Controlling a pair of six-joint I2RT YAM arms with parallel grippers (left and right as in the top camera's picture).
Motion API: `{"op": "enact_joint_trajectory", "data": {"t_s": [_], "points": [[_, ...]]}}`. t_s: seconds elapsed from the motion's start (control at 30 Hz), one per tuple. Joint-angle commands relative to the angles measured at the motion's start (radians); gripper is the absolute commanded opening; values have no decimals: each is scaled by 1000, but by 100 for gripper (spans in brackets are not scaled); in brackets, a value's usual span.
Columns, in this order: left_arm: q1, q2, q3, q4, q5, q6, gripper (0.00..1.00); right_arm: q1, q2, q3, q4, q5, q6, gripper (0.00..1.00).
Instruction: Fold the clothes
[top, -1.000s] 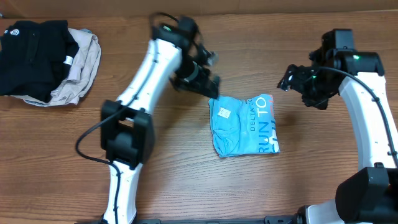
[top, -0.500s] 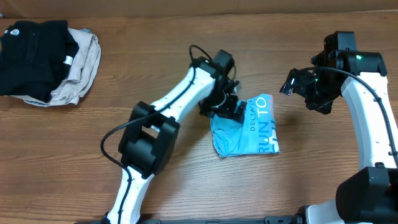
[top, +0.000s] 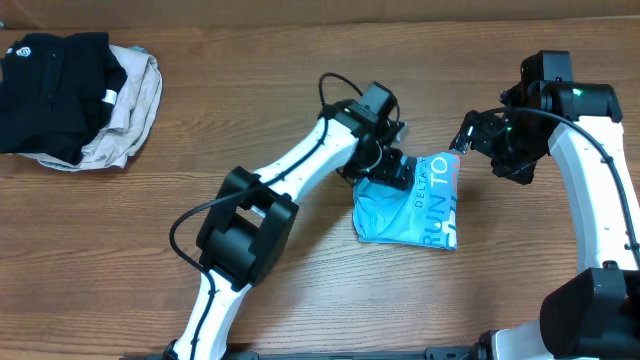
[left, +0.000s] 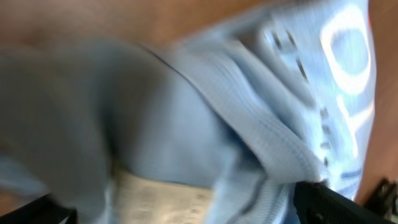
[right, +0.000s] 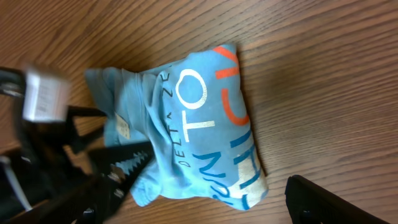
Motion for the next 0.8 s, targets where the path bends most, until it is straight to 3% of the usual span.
{"op": "enact_joint_trajectory", "data": {"t_s": [0.0,0.2,0.37,0.53,0.77], "points": [[102,-4,-5,28,-66,-8,100,0,-21,13,2,33,-6,95],[237,-4,-5,22,-65,189,100,0,-21,13,7,34,-6,96],[286,-4,16,-84,34,319,100,0,-21,13,6,37,-6,97],[233,-4,24,-144,30,293,100,0,-21,13,6,42,-6,98],[70,-4,13,-150,-176,55,99,0,-21,13,-6,71,-6,99]]}}
